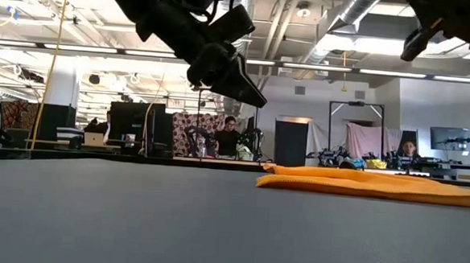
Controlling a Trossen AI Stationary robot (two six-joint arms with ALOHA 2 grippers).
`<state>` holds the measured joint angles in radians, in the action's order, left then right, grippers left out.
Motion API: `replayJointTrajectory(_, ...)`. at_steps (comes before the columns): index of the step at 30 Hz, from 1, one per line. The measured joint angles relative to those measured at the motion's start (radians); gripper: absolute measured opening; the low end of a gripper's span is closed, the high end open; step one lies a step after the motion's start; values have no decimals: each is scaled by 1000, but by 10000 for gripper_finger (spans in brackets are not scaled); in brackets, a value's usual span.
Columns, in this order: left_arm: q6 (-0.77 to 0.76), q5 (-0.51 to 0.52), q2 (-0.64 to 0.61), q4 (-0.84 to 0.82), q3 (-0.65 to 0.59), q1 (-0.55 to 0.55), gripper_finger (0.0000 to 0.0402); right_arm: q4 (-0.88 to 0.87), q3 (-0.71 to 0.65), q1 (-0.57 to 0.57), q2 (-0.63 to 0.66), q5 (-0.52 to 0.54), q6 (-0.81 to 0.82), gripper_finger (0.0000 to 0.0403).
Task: Roll towel
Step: Fold the yellow towel
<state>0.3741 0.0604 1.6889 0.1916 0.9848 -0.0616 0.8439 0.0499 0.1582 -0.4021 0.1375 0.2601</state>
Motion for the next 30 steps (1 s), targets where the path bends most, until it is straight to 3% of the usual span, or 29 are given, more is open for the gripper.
replayJointTrajectory(8,-96,30,0,-2,0,-17,130,35,146,17,-202,0,-33,25)
replayJointTrajectory(16,-41,20,17,-7,0,-3,130,-32,269,1,-344,-7,-33,25)
replayJointTrajectory(25,-61,-141,136,47,0,7,133,-126,314,28,-473,-8,19,34)
replayJointTrajectory(30,25,-206,170,71,0,16,149,-126,314,32,-524,-8,89,48)
